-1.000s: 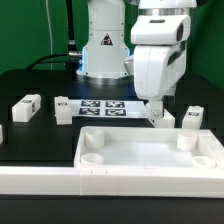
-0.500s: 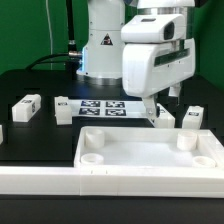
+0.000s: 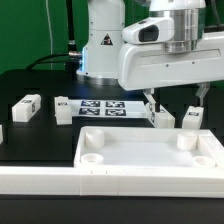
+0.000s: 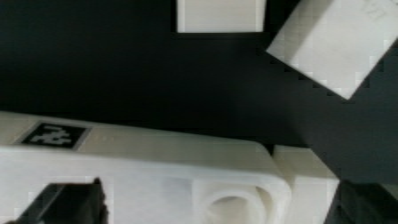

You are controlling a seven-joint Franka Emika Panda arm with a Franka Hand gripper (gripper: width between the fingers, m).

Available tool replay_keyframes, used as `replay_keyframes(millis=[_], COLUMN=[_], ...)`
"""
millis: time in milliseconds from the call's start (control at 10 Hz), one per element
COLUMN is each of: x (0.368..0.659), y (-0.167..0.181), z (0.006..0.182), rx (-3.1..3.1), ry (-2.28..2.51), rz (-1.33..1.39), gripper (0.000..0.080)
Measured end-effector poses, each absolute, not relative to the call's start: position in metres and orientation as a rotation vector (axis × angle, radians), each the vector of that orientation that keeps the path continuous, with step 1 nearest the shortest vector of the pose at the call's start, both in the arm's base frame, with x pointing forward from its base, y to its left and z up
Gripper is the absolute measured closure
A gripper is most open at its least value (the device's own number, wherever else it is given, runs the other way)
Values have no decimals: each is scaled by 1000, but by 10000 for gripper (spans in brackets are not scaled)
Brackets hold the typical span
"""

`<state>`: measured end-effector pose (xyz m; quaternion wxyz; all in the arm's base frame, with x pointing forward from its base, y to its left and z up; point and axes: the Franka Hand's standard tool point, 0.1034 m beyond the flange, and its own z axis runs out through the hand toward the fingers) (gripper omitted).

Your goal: Assemble desk

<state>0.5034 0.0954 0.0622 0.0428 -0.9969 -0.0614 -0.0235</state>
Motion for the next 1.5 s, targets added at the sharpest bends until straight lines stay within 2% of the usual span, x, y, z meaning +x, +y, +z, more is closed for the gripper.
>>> replay_keyframes(millis=[100, 400, 700, 900, 1200, 1500], x=[503, 499, 498, 497, 492, 489], y=[97, 102, 107, 108, 117, 108], z=[62, 62, 62, 62, 56, 56], rx=[-3047, -2954, -2863, -2849, -2900, -2874], ry=[-137, 507, 813, 858, 664, 626], rz=[-69, -9, 30, 37, 51, 342], gripper=[151, 151, 151, 151, 151, 151])
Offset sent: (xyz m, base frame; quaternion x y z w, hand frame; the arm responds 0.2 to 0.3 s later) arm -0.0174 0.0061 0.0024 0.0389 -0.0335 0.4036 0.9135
